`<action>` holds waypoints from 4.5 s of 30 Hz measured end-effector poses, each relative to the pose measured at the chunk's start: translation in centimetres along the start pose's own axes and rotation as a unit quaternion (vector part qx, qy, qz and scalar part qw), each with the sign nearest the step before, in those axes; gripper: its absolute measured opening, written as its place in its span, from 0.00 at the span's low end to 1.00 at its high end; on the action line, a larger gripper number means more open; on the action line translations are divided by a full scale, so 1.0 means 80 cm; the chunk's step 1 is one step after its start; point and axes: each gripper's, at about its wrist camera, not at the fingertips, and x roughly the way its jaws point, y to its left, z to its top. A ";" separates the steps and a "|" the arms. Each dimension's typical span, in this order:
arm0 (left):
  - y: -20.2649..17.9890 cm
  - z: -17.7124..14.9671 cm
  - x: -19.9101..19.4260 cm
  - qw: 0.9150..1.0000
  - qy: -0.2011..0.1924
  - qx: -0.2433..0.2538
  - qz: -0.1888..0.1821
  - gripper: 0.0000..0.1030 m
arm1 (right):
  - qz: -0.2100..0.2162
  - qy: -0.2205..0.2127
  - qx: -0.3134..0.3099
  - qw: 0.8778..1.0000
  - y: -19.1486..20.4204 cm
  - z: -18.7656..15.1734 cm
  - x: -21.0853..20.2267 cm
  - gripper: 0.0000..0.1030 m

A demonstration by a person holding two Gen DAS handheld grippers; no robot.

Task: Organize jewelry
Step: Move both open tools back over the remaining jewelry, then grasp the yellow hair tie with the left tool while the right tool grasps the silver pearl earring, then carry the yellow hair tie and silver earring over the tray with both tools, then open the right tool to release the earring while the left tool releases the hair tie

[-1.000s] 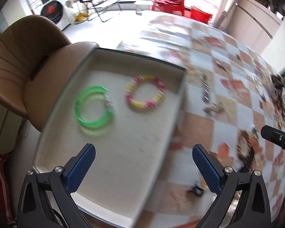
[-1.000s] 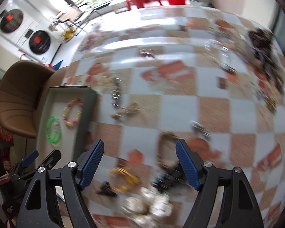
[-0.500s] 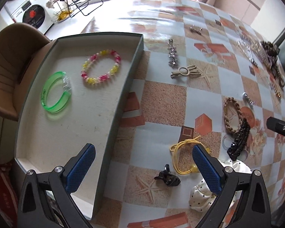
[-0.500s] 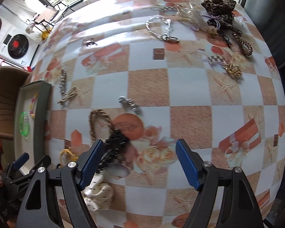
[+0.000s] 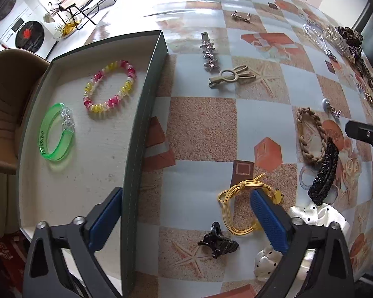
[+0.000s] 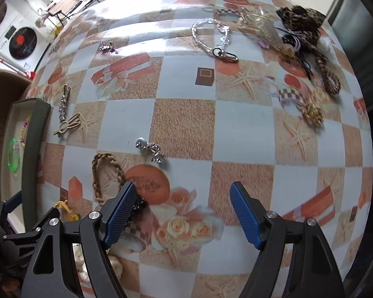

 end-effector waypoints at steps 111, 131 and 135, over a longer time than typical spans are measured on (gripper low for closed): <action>0.276 -0.098 -0.011 0.973 -0.024 -0.230 -0.014 0.05 | 0.153 0.075 -0.243 0.955 0.393 -0.067 0.040 0.12; 0.264 -0.086 -0.021 0.977 -0.019 -0.213 0.022 0.05 | 0.175 0.044 -0.215 0.960 0.385 -0.038 0.005 0.37; 0.260 -0.083 -0.024 0.978 -0.021 -0.206 0.028 0.05 | 0.178 0.033 -0.199 0.963 0.369 -0.031 -0.007 0.38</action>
